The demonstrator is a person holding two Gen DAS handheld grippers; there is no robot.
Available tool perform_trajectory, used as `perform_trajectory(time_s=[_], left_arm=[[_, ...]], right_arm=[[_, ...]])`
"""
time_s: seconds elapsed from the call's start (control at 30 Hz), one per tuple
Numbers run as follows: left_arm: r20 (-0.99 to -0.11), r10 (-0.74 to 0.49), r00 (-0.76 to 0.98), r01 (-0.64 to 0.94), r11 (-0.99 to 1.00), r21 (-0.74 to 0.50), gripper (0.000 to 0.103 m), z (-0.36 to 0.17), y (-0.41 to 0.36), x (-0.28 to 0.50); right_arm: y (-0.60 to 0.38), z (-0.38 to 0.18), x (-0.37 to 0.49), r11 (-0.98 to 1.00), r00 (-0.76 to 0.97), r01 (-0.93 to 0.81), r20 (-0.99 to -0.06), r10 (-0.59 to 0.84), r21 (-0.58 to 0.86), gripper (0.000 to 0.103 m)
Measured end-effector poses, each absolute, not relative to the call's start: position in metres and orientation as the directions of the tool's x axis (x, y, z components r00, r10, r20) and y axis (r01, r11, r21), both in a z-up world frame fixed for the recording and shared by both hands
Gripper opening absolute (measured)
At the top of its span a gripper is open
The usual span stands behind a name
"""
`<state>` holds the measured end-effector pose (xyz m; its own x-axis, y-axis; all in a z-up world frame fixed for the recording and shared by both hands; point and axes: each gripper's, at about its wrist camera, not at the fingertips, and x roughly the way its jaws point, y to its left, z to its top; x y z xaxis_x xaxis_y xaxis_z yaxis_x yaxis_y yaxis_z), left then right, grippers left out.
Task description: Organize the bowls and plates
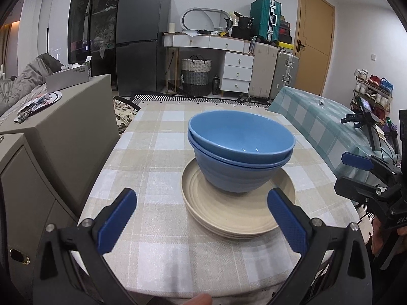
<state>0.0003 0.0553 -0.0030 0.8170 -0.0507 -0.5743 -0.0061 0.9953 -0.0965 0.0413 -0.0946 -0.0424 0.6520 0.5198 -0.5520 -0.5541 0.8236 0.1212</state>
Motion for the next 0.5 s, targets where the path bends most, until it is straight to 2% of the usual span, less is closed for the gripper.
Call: perform_trajectory(time_s=[0.5], left_arm=[[-0.583,-0.067,0.810,0.005,0.994,-0.106,0.103,-0.0067,0.0530,0.0019]], right_arm=[[-0.0862,-0.0453,0.0409,0.821,0.658,-0.563,-0.551,0.513,0.092,0.102]])
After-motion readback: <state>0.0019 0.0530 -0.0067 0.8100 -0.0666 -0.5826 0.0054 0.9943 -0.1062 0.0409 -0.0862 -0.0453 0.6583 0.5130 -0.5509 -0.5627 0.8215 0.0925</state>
